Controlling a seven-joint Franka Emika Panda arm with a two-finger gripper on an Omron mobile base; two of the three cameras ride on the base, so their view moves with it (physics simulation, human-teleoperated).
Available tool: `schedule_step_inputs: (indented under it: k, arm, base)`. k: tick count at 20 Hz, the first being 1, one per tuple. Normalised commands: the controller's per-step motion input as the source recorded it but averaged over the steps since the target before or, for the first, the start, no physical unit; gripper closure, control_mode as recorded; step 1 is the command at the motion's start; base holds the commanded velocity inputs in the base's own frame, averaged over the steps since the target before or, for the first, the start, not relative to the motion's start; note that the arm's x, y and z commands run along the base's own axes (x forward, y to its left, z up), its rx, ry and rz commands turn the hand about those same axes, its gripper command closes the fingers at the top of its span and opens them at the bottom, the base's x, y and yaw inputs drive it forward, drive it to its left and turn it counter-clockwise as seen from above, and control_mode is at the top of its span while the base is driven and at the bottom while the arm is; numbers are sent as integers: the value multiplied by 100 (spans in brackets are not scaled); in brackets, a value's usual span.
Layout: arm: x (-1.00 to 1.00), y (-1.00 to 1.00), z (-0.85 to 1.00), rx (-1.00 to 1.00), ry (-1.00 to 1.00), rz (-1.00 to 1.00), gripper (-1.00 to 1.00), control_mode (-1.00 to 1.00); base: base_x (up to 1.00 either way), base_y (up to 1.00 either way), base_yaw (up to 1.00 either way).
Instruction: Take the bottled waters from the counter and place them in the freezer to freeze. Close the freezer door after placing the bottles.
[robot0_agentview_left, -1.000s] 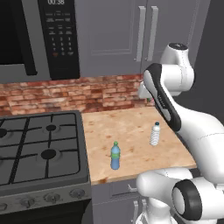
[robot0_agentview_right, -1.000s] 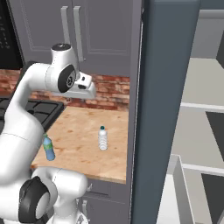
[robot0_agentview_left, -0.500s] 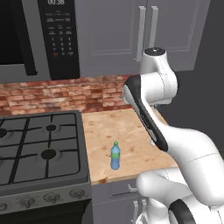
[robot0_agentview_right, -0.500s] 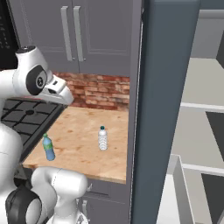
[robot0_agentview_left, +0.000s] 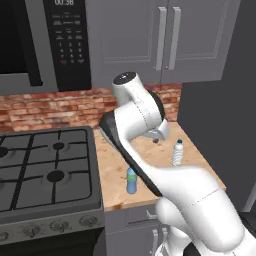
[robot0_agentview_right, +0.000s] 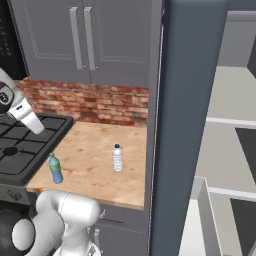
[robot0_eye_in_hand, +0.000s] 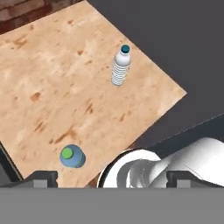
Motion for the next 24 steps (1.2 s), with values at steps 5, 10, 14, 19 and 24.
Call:
schedule_step_inputs:
  k: [5, 10, 14, 19, 24]
  arm:
    - [-28, 65, -48, 0, -4, -66, -100, -100]
    - [-2, 57, -52, -2, -10, -37, -100, -100]
    - [0, 8, -53, -7, -23, 1, -100, -100]
    - [0, 0, -25, -19, -39, 10, -100, -100]
    - [0, 0, -25, -28, -19, 9, -100, -100]
  base:
    - [0, 0, 0]
    - [0, 0, 0]
    - [0, 0, 0]
    - [0, 0, 0]
    - [0, 0, 0]
